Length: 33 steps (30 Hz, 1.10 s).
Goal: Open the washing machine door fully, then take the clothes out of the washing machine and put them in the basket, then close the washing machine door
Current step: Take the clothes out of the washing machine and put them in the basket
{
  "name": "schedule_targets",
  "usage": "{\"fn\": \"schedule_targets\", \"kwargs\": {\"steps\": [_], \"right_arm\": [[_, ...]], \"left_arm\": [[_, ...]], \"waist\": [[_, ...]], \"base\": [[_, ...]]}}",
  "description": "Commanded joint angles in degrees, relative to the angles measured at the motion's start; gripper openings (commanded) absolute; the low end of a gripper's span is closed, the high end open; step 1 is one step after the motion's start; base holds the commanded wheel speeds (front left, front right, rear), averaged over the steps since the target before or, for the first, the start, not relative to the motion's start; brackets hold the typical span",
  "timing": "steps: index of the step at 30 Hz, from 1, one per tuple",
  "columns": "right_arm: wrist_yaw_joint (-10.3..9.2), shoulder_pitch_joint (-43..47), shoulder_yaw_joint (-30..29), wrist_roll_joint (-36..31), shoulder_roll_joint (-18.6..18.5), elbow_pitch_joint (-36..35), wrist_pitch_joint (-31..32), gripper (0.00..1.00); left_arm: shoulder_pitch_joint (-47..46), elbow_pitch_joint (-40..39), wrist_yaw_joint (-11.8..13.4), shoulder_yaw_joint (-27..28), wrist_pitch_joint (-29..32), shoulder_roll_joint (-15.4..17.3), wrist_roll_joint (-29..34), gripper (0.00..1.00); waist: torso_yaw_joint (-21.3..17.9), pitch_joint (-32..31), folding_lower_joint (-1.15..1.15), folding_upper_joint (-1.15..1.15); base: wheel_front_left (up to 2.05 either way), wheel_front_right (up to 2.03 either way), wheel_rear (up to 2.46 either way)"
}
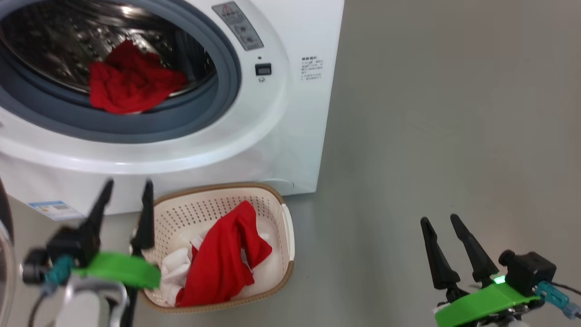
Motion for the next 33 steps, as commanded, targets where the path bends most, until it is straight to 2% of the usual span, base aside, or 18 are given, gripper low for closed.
{"fn": "schedule_targets", "kwargs": {"steps": [1,7,16,21,27,33], "right_arm": [[0.43,-2.6,1.54,-0.51,-0.06,-1.6,-0.37,1.0],[0.43,-5.02,1.86,-0.61,0.53,-1.63,-0.37,1.0],[0.43,-8.45,3.29,-0.62,1.28,-1.39,-0.37,1.0],[0.43,-9.96,3.96,-0.52,1.55,-1.72,-0.37,1.0],[0.43,-11.08,5.15,-0.32,1.72,-1.75,-0.37,1.0],[0.43,-11.62,6.5,0.35,1.79,-1.99,-0.37,1.0]], "left_arm": [[-5.6,0.47,-0.32,1.44,-0.52,2.53,1.21,1.0],[-16.34,7.66,-0.32,0.85,-0.52,5.57,3.31,1.0],[-34.78,27.85,-0.04,-1.39,-0.5,10.08,6.12,1.0],[-42.91,36.45,0.8,-4.15,-0.3,12.31,9.09,1.0],[-50.53,44.59,2.18,-5.7,1.09,14.96,10.73,1.0],[-54.89,50.29,3.58,-7.16,3.12,19.2,12.12,1.0]], "waist": [[-1.13,4.2,0.0,0.0],[-2.51,8.4,0.0,0.0],[-5.25,13.37,0.0,0.0],[-6.88,15.75,0.0,0.0],[-8.63,18.24,0.0,0.0],[-10.98,20.5,0.0,0.0]], "base": [[0.0,0.0,0.0],[0.0,0.0,0.0],[0.0,0.0,0.0],[0.0,0.0,0.0],[0.0,0.0,0.0],[0.0,0.0,0.0]]}}
